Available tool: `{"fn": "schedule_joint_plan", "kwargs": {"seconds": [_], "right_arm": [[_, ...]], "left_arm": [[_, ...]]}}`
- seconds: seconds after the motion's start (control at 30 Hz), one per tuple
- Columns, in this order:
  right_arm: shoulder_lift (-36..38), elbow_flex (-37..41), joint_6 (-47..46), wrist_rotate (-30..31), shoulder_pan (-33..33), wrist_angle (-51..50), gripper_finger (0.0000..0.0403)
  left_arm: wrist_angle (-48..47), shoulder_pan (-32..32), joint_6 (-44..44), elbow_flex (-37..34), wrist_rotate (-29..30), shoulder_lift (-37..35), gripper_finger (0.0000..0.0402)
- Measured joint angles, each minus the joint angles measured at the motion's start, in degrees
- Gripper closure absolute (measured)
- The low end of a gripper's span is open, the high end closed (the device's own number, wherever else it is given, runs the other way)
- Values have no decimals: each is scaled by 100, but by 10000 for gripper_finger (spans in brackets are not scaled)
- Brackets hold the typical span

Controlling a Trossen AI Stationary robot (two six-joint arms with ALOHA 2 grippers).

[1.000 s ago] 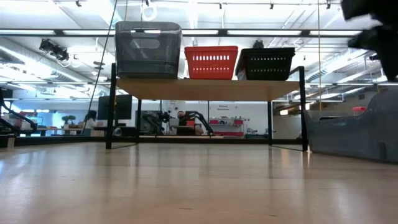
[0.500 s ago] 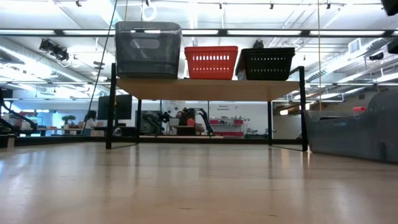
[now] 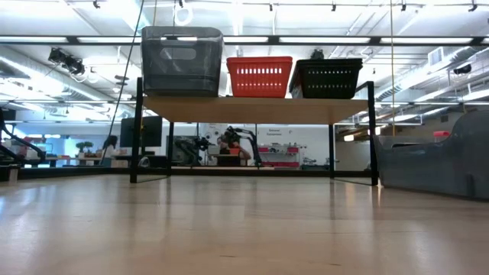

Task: Stack baskets on shelf by color
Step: Stack the gray bin on the gray bin on the shelf

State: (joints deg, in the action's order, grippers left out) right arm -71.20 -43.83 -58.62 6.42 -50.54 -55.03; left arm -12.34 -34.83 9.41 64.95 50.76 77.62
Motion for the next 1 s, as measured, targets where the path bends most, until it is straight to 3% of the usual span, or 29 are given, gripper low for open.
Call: {"fn": "schedule_joint_plan", "kwargs": {"seconds": [0.23,0.53,0.83,1.0], "right_arm": [[0,459,34,-190,2,667,246],[0,539,419,-113,2,1618,385],[0,539,2055,335,89,3788,382],[-4,539,2894,389,315,4390,393]], "left_arm": [[0,0,0,0,0,0,344],[-1,0,0,0,0,0,349],[0,0,0,0,0,0,350],[0,0,2,0,0,0,348]]}}
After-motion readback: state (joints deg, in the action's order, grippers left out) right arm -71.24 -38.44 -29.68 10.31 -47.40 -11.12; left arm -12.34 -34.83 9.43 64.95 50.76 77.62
